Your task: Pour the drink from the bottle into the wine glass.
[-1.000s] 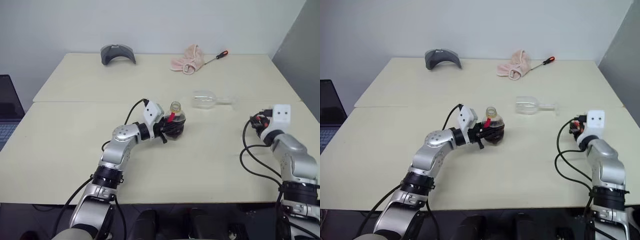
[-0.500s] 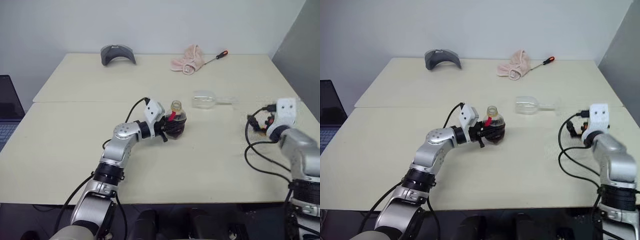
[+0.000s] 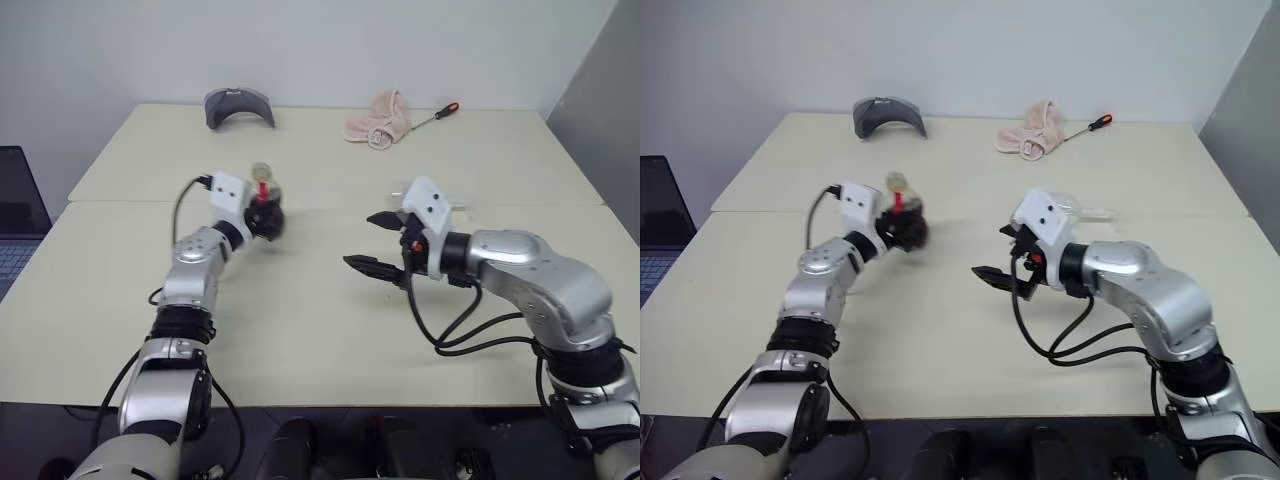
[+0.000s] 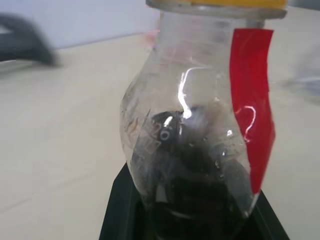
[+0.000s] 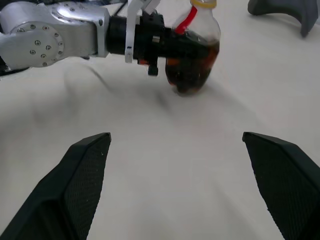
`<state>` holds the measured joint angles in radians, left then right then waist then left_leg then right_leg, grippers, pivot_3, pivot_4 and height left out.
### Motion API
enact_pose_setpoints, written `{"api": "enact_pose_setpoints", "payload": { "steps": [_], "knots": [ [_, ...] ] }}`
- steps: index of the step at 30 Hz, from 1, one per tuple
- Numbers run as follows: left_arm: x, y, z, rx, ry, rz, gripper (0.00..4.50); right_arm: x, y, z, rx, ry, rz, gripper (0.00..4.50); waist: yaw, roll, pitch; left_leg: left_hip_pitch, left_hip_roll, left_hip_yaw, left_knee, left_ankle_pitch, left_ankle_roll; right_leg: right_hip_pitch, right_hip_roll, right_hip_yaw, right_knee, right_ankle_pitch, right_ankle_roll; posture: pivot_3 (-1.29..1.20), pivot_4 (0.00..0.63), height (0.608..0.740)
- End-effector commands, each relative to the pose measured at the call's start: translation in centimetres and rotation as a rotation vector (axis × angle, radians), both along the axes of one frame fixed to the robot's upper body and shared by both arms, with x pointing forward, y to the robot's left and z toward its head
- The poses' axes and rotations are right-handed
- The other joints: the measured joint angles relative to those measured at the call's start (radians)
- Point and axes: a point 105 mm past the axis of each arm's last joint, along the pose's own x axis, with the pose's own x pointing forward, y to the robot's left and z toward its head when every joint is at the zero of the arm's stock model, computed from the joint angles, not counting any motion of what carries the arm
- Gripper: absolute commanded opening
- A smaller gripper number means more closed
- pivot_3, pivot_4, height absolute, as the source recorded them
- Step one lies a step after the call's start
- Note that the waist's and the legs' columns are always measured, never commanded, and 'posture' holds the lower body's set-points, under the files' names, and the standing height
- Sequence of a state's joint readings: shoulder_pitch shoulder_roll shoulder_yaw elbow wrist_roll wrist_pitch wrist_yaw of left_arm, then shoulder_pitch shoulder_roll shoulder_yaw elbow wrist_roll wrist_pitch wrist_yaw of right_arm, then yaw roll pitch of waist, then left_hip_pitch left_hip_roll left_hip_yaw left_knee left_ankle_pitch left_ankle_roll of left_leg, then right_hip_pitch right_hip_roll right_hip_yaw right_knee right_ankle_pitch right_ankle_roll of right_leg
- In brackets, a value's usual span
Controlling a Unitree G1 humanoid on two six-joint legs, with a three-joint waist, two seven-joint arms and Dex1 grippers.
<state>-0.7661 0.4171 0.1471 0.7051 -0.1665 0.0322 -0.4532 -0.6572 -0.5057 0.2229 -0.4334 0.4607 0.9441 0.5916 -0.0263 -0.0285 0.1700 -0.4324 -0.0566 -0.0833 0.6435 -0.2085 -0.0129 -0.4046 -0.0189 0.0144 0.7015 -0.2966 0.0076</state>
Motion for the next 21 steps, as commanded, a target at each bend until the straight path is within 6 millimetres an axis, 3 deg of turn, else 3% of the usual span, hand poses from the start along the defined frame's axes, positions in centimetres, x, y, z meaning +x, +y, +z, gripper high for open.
{"api": "enact_pose_setpoints", "payload": {
  "steps": [1,8,9,18,21],
  "knots": [
    [0.6,2.2,1.4,-0.012,-0.059,0.101,0.76,0.5,1.4,0.5,0.0,-0.064,0.0,4.5,0.001,0.0,0.0,0.0,0.0,0.0,0.0,0.0,0.0,0.0,0.0,0.0,0.0,0.0,0.0,0.0,0.15,0.74],
    [0.3,3.3,-0.5,-0.112,-0.017,0.14,0.76,0.8,2.3,0.3,-0.001,-0.08,0.005,4.5,0.003,-0.001,0.0,0.0,-0.001,-0.001,0.0,0.0,0.0,0.0,-0.001,0.0,0.0,0.0,0.0,0.0,0.15,0.74],
    [0.1,3.4,-0.8,-0.114,-0.018,0.14,1.48,0.8,2.4,0.4,-0.001,-0.081,0.007,4.5,0.002,-0.001,-0.001,0.0,-0.001,-0.001,0.0,0.0,0.0,-0.001,-0.001,0.0,0.0,0.0,0.0,0.0,0.15,0.74],
    [-1.7,5.3,-0.9,-0.11,-0.034,0.197,4.41,1.4,2.1,0.8,-0.019,-0.101,0.016,4.5,-0.004,0.0,-0.001,0.0,-0.001,-0.001,0.0,0.0,0.0,-0.002,-0.001,0.0,0.002,0.0,0.0,0.0,0.15,0.74],
    [-2.8,6.1,-0.4,-0.104,-0.043,0.217,4.48,1.6,1.4,0.9,-0.047,-0.109,0.032,4.5,-0.005,0.0,-0.001,0.0,-0.001,-0.001,0.0,0.0,0.0,-0.002,-0.001,0.001,0.002,0.0,0.0,0.0,0.15,0.74]
  ]
}}
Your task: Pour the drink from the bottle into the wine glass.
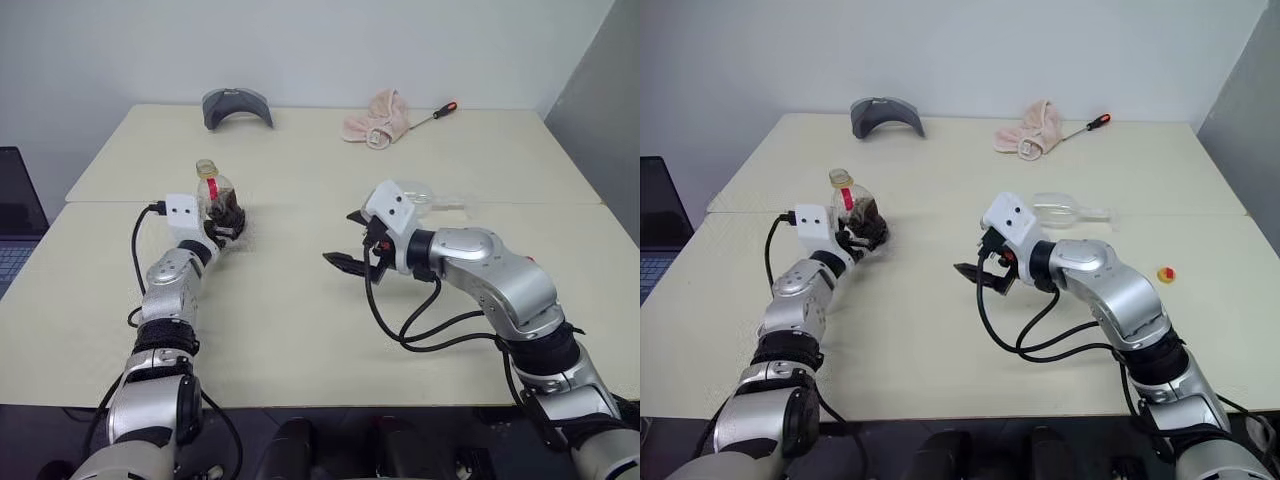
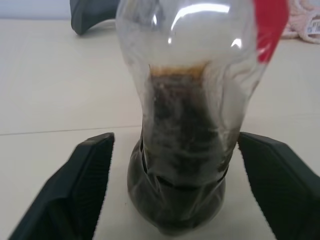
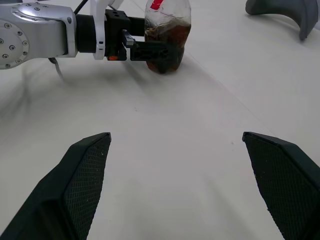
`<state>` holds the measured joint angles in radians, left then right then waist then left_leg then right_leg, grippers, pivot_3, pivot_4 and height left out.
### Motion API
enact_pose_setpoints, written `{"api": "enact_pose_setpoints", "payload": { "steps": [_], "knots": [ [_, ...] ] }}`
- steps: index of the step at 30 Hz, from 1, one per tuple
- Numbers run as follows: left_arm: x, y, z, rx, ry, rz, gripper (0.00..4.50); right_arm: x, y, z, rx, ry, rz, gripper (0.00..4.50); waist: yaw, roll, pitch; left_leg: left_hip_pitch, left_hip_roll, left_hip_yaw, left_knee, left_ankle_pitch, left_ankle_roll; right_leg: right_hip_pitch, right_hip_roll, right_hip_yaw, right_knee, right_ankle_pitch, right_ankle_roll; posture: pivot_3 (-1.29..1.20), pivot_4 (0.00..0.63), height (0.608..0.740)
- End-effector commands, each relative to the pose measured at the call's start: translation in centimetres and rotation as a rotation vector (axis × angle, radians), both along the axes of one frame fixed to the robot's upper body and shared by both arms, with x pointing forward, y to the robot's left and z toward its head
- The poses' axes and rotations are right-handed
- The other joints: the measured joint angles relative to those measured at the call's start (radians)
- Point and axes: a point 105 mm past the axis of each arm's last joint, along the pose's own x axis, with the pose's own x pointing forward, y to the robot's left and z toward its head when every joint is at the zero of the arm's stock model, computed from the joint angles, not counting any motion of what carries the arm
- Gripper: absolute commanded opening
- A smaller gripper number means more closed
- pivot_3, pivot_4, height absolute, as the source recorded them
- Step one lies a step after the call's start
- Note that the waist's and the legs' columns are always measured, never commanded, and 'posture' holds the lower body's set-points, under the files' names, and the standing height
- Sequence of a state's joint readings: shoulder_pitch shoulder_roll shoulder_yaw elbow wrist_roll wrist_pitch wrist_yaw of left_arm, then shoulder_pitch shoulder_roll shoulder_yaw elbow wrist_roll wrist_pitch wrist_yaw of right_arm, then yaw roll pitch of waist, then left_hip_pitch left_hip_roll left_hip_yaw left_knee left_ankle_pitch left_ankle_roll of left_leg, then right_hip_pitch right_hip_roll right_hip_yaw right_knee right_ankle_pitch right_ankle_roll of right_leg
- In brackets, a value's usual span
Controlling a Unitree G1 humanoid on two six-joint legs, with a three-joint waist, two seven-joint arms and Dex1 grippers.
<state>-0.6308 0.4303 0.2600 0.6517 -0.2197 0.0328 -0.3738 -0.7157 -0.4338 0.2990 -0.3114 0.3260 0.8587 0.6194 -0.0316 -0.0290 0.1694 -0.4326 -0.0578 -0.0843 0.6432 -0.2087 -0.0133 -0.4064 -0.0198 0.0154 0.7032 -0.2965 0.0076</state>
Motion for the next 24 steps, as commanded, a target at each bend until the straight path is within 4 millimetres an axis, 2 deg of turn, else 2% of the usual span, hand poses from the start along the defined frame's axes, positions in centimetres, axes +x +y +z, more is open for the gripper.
{"api": "enact_pose_setpoints", "payload": {
  "steps": [1,4,8,10,11,14,16,18,22,24],
  "knots": [
    [-1.1,1.6,2.3,0.01,-0.061,0.045,4.48,0.0,-0.6,1.3,-0.023,-0.062,0.034,4.5,0.001,0.0,0.0,0.0,0.0,0.0,0.0,0.0,0.0,0.0,0.0,0.0,0.0,0.0,0.0,0.0,0.15,0.74],
    [-3.2,2.1,2.1,0.031,-0.041,0.032,4.48,0.5,-2.7,1.1,-0.107,-0.069,0.041,4.5,0.001,0.0,0.0,0.0,0.0,0.0,0.0,0.0,0.0,0.0,0.0,0.0,0.0,0.0,0.0,0.0,0.15,0.74],
    [-8.0,1.8,1.2,0.112,-0.001,-0.058,4.48,2.4,-7.0,1.6,-0.267,-0.103,0.001,4.5,-0.003,0.0,0.0,0.0,0.0,0.001,0.0,0.0,0.0,0.0,0.0,0.001,-0.002,0.0,0.0,0.0,0.15,0.74],
    [-10.7,0.5,1.3,0.097,0.009,-0.182,4.48,3.6,-8.7,2.1,-0.347,-0.117,-0.011,4.5,0.0,0.001,0.0,0.001,0.001,0.001,-0.002,0.0,0.0,0.001,0.0,0.001,-0.002,0.0,0.0,0.0,0.15,0.74],
    [-11.5,-0.1,1.4,0.09,0.017,-0.229,4.48,4.0,-9.1,2.3,-0.37,-0.118,-0.013,4.5,0.001,0.001,0.0,0.001,0.002,0.001,-0.003,0.0,0.0,0.001,0.0,0.001,-0.003,0.0,-0.001,0.0,0.15,0.74],
    [-13.5,-3.5,0.9,0.159,0.11,-0.44,4.48,6.4,-10.4,2.9,-0.464,-0.126,-0.055,4.5,0.003,0.001,0.001,0.001,0.002,0.001,-0.003,-0.001,0.0,0.002,0.0,0.0,-0.004,0.0,-0.001,0.0,0.15,0.74],
    [-13.7,-6.0,0.5,0.229,0.16,-0.563,4.48,8.0,-10.6,3.4,-0.522,-0.148,-0.065,4.5,0.006,0.001,0.001,0.001,0.002,0.002,-0.003,-0.001,0.0,0.003,0.0,0.0,-0.004,0.0,-0.001,0.0,0.15,0.74],
    [-13.4,-7.7,0.4,0.281,0.18,-0.629,4.48,9.2,-10.7,3.4,-0.574,-0.154,-0.067,4.5,0.009,0.002,0.001,0.001,0.0,0.002,-0.003,0.0,0.0,0.003,-0.001,0.001,-0.005,0.0,-0.001,0.0,0.15,0.74],
    [-11.9,-12.0,1.4,0.325,0.121,-0.739,4.48,11.7,-11.4,2.8,-0.711,-0.159,-0.101,4.5,0.008,0.001,0.001,0.001,0.0,0.003,-0.002,0.0,0.0,0.003,-0.001,0.0,-0.005,0.0,-0.001,0.0,0.15,0.74],
    [-11.6,-13.1,1.8,0.323,0.097,-0.759,4.48,12.3,-11.8,2.6,-0.748,-0.156,-0.114,4.5,0.003,0.001,0.001,0.001,0.0,0.003,-0.002,0.0,-0.001,0.003,-0.001,0.001,-0.005,0.001,-0.001,0.0,0.15,0.74]
  ]
}}
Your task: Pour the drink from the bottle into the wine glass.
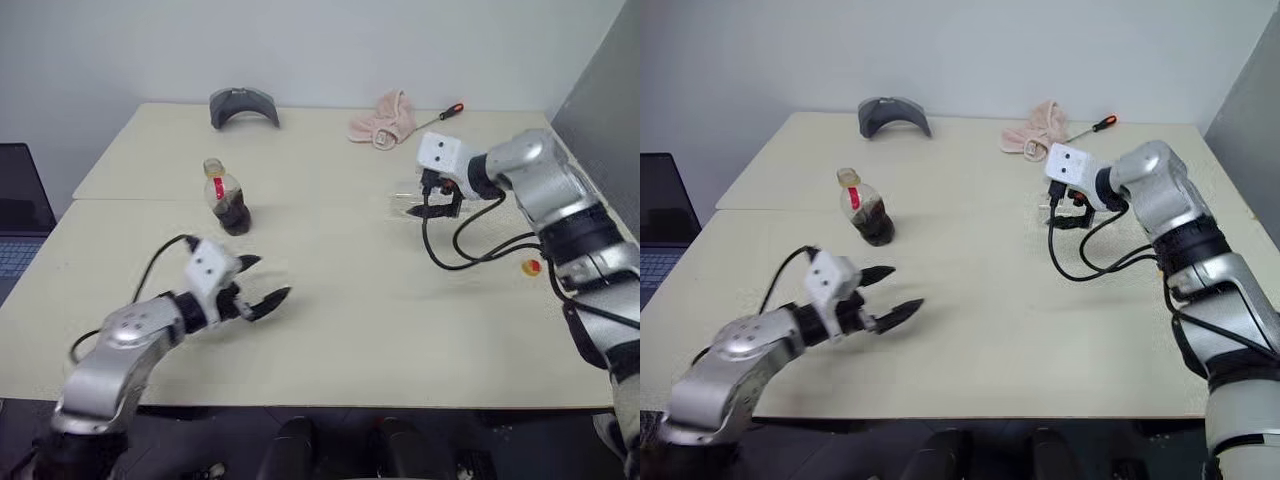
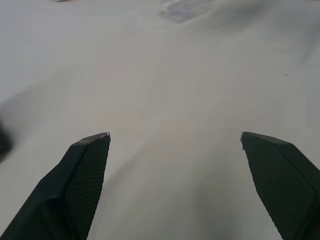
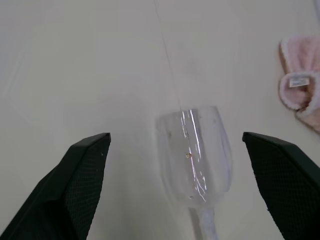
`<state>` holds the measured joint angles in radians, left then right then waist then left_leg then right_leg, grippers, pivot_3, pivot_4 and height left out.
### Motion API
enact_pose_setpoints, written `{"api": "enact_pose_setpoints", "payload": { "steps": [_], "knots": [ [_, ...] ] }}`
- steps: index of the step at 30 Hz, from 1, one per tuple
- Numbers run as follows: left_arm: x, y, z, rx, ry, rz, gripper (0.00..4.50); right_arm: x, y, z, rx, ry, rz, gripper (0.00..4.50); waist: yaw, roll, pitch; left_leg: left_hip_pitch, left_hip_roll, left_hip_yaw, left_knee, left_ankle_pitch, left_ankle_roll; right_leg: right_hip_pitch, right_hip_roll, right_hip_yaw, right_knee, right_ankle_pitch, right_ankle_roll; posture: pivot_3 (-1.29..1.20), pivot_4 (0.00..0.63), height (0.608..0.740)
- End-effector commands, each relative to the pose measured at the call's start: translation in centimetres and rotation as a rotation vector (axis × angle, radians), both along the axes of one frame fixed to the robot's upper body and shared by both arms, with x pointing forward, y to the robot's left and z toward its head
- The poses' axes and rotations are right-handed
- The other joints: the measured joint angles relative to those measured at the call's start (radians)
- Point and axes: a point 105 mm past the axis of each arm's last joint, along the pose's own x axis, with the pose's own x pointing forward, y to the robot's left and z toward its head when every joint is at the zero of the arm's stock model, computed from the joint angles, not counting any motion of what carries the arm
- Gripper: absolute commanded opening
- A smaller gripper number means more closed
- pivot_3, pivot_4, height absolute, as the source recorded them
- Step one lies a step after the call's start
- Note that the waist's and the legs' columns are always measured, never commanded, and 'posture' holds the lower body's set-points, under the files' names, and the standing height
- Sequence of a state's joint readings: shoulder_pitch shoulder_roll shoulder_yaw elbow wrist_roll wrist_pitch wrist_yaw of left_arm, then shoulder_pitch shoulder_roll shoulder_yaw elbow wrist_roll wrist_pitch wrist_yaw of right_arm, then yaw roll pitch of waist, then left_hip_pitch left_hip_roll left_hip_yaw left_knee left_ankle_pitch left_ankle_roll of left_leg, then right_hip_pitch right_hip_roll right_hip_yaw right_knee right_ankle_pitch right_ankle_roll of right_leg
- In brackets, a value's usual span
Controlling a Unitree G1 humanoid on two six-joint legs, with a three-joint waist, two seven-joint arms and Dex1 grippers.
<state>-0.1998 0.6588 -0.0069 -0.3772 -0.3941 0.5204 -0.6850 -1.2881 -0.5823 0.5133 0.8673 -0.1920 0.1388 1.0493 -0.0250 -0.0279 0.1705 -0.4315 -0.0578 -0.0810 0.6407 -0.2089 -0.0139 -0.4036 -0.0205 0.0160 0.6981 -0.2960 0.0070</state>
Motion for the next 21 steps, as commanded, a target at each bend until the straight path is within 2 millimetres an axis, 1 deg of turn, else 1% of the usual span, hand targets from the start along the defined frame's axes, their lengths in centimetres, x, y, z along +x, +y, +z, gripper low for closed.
{"api": "enact_pose_setpoints", "payload": {
  "steps": [1,4,9,18,21],
  "knots": [
    [0.1,-1.5,0.6,0.005,-0.038,-0.034,4.48,1.0,-1.7,0.4,-0.093,-0.031,-0.039,4.5,-0.005,0.0,0.0,0.0,0.0,0.0,0.0,0.0,0.0,0.0,0.0,0.001,0.0,0.0,0.0,0.0,0.15,0.74],
    [0.0,-1.7,0.3,0.004,-0.038,-0.034,4.48,1.4,-3.4,-0.3,-0.176,-0.027,-0.1,4.5,-0.009,0.0,0.0,0.0,0.001,0.001,-0.001,0.0,-0.001,-0.001,0.0,0.001,0.0,0.0,0.0,0.0,0.15,0.74],
    [-0.7,-2.0,0.0,-0.005,-0.031,-0.049,4.48,1.8,-4.6,-0.7,-0.235,-0.039,-0.165,4.5,-0.01,0.001,0.001,0.0,0.002,0.001,-0.001,0.0,0.0,-0.002,0.001,0.001,0.002,0.0,0.0,0.0,0.15,0.74],
    [-0.8,-2.8,-0.4,-0.004,-0.033,-0.054,4.48,2.4,-3.4,-1.7,-0.263,-0.067,-0.178,4.5,-0.007,0.002,0.001,0.0,0.001,0.001,-0.001,0.0,-0.001,-0.002,0.001,0.001,0.002,0.0,0.0,0.0,0.15,0.74],
    [-0.8,-2.8,-0.5,-0.001,-0.038,-0.046,4.48,2.5,-3.3,-2.2,-0.293,-0.07,-0.188,4.5,-0.007,0.002,0.001,0.0,0.001,0.001,-0.001,0.0,-0.001,-0.002,0.001,0.002,0.002,0.0,0.0,0.0,0.15,0.74]
  ]
}}
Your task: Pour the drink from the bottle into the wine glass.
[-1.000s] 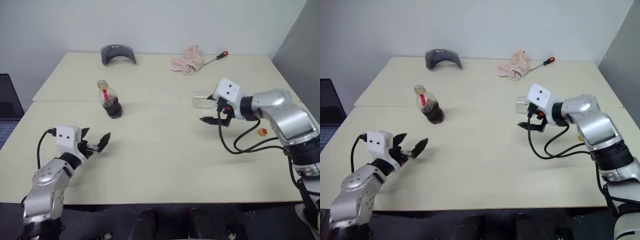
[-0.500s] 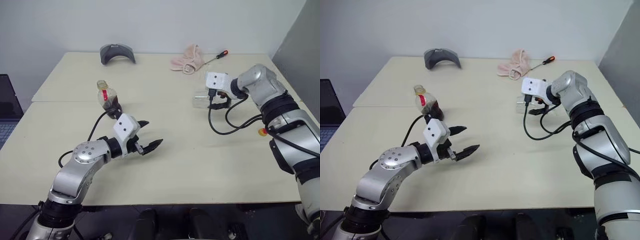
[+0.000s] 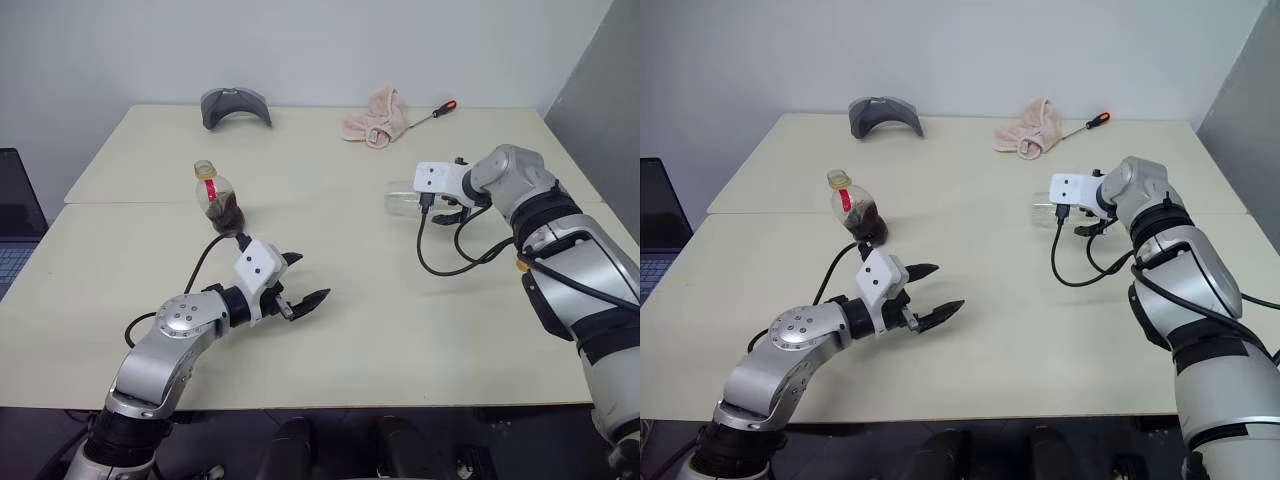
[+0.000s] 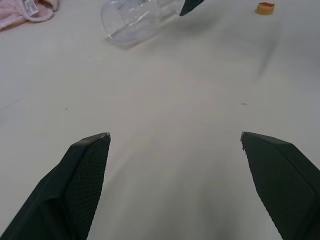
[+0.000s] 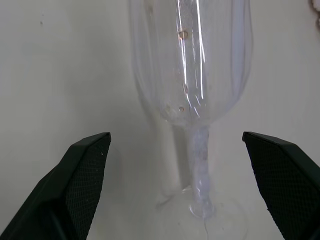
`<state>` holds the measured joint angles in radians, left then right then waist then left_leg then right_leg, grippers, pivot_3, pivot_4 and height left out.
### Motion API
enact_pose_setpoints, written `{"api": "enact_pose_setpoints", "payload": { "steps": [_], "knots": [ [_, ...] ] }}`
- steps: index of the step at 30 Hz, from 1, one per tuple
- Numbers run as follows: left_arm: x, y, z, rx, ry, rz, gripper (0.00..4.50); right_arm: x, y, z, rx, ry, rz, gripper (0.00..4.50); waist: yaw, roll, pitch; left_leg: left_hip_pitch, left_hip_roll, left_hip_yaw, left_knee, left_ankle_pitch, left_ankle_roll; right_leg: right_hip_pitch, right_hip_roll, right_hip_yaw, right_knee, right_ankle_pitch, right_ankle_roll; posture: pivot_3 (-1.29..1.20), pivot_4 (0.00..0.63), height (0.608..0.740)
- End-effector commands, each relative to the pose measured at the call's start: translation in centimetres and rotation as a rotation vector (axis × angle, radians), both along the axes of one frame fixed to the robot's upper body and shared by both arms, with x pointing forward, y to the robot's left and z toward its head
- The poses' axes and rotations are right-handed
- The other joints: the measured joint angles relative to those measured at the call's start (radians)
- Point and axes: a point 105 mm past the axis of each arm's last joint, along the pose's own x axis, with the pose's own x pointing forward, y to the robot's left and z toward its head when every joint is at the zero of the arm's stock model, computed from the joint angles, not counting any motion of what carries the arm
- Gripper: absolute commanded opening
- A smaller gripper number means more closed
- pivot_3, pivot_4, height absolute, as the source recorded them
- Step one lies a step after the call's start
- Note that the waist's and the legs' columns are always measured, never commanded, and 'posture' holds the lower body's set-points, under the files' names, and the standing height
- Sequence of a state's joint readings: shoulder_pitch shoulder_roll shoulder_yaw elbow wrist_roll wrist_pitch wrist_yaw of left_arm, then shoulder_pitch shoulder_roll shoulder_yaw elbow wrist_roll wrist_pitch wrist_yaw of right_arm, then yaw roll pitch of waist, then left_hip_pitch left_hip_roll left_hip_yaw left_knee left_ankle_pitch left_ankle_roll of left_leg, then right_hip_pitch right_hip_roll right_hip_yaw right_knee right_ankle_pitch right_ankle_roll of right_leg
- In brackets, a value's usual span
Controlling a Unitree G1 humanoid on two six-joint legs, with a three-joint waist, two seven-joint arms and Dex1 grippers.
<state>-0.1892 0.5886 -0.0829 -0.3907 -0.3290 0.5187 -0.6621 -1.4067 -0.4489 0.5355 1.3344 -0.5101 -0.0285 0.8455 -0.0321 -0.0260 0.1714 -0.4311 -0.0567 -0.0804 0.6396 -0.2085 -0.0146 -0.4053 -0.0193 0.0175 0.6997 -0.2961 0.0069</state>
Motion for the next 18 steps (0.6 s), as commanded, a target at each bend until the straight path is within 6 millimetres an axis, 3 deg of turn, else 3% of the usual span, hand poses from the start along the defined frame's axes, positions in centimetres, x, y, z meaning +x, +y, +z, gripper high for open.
{"api": "enact_pose_setpoints", "payload": {
  "steps": [1,4,15,18],
  "knots": [
    [-0.3,-0.6,1.0,-0.001,-0.058,-0.015,4.48,0.4,-0.5,0.8,-0.036,-0.039,-0.042,4.5,0.0,0.0,0.0,0.0,0.0,0.0,0.0,0.0,0.0,0.0,0.0,0.0,0.0,0.0,0.0,0.0,0.15,0.74],
    [-0.3,-0.5,1.0,-0.001,-0.062,-0.01,4.5,0.8,-1.2,0.4,-0.081,-0.083,-0.096,3.94,0.0,0.0,0.0,0.0,0.0,0.0,0.0,0.001,-0.001,0.0,0.0,0.0,0.0,0.0,0.0,0.0,0.15,0.74],
    [0.0,-0.2,1.3,0.0,-0.077,0.023,4.5,1.1,-0.7,-1.3,-0.043,-0.133,-0.131,0.06,-0.001,0.0,0.0,0.0,0.0,0.0,0.0,0.002,-0.003,0.0,0.0,0.0,0.0,0.0,0.0,0.0,0.15,0.74],
    [0.1,-0.1,1.2,0.0,-0.077,0.029,4.5,1.0,-1.0,-1.4,-0.054,-0.122,-0.129,0.02,-0.001,0.0,0.0,0.0,0.0,0.0,0.0,0.002,-0.003,0.0,0.0,0.0,0.0,0.0,0.0,0.0,0.15,0.74]
  ]
}}
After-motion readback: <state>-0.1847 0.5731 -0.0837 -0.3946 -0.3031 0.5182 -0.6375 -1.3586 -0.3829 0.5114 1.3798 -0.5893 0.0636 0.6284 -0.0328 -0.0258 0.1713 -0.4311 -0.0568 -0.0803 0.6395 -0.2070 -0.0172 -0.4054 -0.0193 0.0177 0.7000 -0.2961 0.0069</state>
